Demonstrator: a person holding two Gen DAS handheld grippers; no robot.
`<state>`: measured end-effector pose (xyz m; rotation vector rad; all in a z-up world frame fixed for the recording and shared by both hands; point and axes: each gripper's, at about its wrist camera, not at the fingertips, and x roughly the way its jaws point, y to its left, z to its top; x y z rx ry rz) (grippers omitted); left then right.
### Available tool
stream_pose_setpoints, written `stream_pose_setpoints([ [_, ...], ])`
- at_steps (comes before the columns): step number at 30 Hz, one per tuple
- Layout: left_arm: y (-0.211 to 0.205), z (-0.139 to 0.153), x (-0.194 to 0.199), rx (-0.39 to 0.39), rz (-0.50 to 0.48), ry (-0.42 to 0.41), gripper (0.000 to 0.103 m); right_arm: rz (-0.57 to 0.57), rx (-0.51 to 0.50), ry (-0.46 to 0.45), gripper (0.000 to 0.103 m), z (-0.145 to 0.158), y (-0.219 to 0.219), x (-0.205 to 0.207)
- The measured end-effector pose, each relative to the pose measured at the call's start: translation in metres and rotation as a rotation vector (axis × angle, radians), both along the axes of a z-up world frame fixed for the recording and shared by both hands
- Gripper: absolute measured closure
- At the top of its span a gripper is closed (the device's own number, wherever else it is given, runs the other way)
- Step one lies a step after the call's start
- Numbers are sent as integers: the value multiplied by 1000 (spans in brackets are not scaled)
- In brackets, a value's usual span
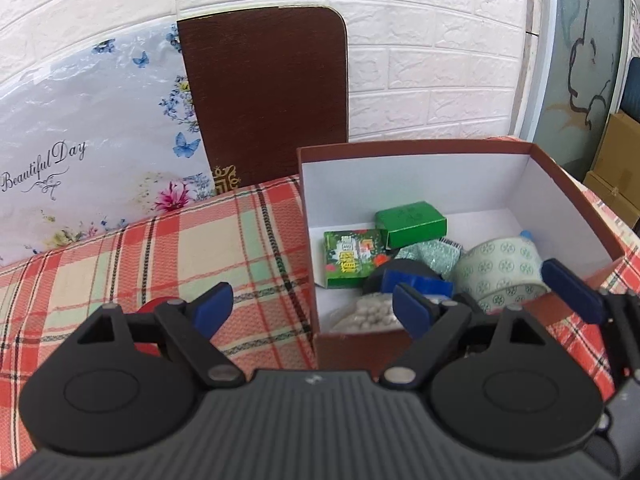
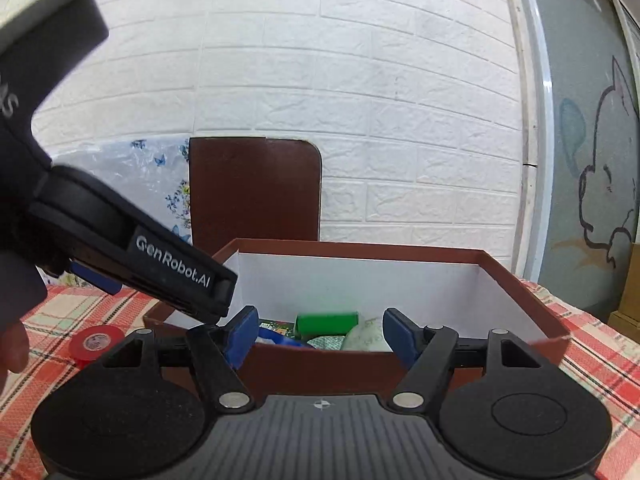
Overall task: Organize objects
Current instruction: 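Take the green candy box with the left gripper, release it into the brown box, then grasp the red tape roll with the right gripper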
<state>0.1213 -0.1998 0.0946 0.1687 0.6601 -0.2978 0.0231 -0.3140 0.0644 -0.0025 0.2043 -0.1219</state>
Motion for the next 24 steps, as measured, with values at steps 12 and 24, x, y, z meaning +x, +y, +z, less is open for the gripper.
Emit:
stream_pose_setpoints([
  [12,30,-5,-20,-12,60,-5,15,102,55,121,35,-18,31,-31],
  [24,93,-47,-11,21,202,63,14,287,36,304,35,-46,92,-21],
])
